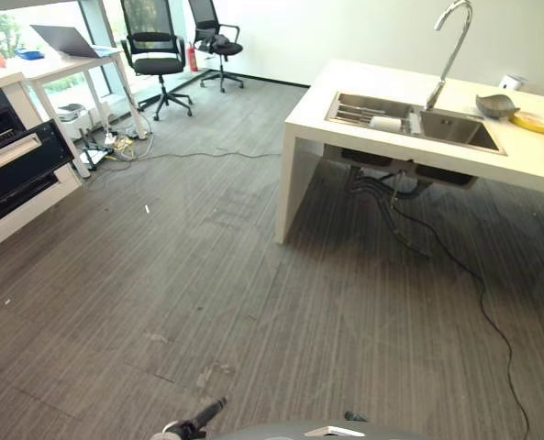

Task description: Place the dishes in the dishwasher.

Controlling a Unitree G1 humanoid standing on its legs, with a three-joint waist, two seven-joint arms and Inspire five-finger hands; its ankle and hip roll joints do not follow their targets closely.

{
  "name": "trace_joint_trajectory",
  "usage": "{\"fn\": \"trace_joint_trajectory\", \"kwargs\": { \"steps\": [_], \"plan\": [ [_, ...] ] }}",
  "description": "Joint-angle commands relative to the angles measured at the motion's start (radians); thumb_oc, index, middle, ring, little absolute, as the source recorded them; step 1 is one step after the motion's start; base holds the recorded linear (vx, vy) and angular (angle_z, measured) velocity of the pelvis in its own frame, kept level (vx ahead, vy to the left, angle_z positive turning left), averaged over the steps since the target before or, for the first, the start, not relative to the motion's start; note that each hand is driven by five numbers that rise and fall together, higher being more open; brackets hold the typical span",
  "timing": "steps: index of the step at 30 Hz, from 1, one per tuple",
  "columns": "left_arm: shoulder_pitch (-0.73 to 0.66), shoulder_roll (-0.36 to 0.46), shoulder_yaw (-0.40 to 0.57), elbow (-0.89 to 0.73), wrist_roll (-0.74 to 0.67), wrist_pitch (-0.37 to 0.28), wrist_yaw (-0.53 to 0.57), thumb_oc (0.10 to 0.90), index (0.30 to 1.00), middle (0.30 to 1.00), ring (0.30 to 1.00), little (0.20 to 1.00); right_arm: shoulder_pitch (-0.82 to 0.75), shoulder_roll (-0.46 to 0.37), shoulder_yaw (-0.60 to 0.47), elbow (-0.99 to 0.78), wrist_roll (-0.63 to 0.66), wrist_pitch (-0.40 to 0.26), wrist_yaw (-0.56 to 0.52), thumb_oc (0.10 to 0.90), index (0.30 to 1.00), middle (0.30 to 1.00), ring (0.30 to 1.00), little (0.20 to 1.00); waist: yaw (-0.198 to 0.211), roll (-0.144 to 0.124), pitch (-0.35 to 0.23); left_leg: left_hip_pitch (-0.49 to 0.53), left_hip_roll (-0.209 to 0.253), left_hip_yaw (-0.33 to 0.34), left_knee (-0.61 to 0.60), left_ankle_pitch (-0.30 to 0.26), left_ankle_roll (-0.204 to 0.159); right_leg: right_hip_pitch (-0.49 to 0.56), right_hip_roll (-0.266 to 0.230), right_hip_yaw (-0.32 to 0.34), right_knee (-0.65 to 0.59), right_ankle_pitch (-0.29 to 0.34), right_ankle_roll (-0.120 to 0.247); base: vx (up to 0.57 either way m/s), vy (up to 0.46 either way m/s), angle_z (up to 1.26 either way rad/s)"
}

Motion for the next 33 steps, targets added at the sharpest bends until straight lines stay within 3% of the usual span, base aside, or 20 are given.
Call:
{"fn": "trace_joint_trajectory", "kwargs": {
  "steps": [1,29,31,33],
  "plan": [
    [-0.120,-0.071,-0.005,-0.008,0.005,-0.040,-0.009,0.800,0.900,0.900,0.900,0.900,-0.073,0.008,0.007,-0.006,0.009,-0.015,-0.014,0.800,0.900,0.900,0.900,0.900,-0.019,-0.012,0.055,0.071,-0.015,0.011,-0.040,-0.027,-0.033,0.078,-0.029,0.028,-0.077,-0.023,0.080,0.00,-0.006,0.06],
    [-0.113,-0.098,-0.032,-0.062,-0.064,-0.064,0.035,0.800,0.900,0.900,0.900,0.900,-0.073,-0.006,0.033,-0.109,-0.042,-0.039,-0.098,0.800,0.900,0.900,0.900,0.900,-0.056,0.018,0.120,0.046,0.005,0.052,-0.001,-0.038,-0.045,0.044,-0.017,0.077,-0.080,-0.017,0.070,0.01,-0.018,-0.05],
    [-0.111,-0.092,-0.023,-0.063,-0.089,-0.067,0.035,0.800,0.900,0.900,0.900,0.900,-0.089,-0.031,0.039,-0.103,-0.049,-0.049,-0.096,0.800,0.900,0.900,0.900,0.900,-0.057,0.008,0.139,-0.012,0.009,0.057,0.137,-0.076,-0.056,0.027,-0.023,0.089,-0.043,-0.036,0.058,0.04,-0.090,-0.02],
    [-0.108,-0.085,-0.018,-0.065,-0.101,-0.070,0.034,0.800,0.900,0.900,0.900,0.900,-0.097,-0.040,0.045,-0.099,-0.059,-0.041,-0.092,0.800,0.900,0.900,0.900,0.900,-0.050,-0.010,0.161,-0.090,0.016,0.080,0.335,-0.047,-0.079,0.036,-0.030,0.096,-0.028,-0.048,0.043,0.07,-0.132,-0.03]
  ]
}}
